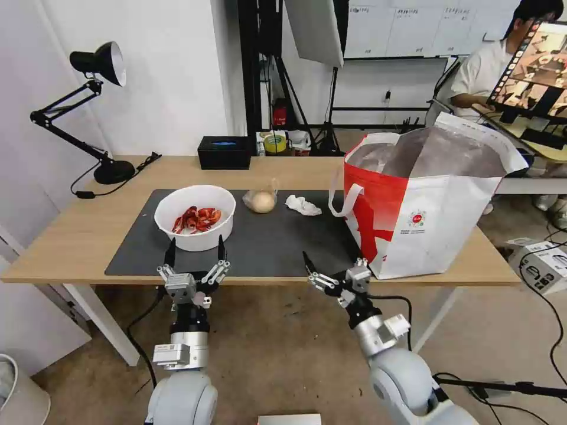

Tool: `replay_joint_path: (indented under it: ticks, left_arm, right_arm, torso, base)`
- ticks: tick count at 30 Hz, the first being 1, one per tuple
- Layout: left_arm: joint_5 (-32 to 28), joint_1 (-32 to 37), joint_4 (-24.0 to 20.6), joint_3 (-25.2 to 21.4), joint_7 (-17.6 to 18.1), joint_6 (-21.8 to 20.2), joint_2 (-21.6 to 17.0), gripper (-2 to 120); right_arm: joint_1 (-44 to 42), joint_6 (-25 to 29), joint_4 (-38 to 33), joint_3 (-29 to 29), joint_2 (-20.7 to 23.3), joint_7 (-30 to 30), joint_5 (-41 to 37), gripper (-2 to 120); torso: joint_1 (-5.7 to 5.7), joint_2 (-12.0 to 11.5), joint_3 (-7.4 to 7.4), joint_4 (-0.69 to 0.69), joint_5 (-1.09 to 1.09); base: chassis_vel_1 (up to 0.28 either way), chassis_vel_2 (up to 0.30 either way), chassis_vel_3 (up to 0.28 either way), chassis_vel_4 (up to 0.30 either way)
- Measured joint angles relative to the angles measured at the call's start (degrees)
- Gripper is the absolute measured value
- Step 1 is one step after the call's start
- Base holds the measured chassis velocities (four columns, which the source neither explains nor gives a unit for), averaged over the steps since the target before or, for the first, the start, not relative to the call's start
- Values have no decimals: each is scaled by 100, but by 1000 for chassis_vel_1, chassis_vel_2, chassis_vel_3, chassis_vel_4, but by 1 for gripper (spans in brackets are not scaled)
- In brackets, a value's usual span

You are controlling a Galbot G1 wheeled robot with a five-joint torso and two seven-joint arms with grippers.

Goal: Pick up the trash from the table and place it into the takeout bag.

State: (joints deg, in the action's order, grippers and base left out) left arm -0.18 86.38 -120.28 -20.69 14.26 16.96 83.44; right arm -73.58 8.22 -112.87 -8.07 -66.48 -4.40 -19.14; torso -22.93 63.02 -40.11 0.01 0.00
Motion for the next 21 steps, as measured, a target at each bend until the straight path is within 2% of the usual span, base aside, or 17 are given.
replay_joint_path:
  ticks: [21]
  left_arm:
    - [7, 3, 4, 4, -2, 6, 1, 100]
  right_arm:
    - [-10, 8, 3, -8, -2, -16, 4, 100]
  torso:
    - [1, 0, 0, -1, 0]
  base:
    - [0, 0, 0, 0]
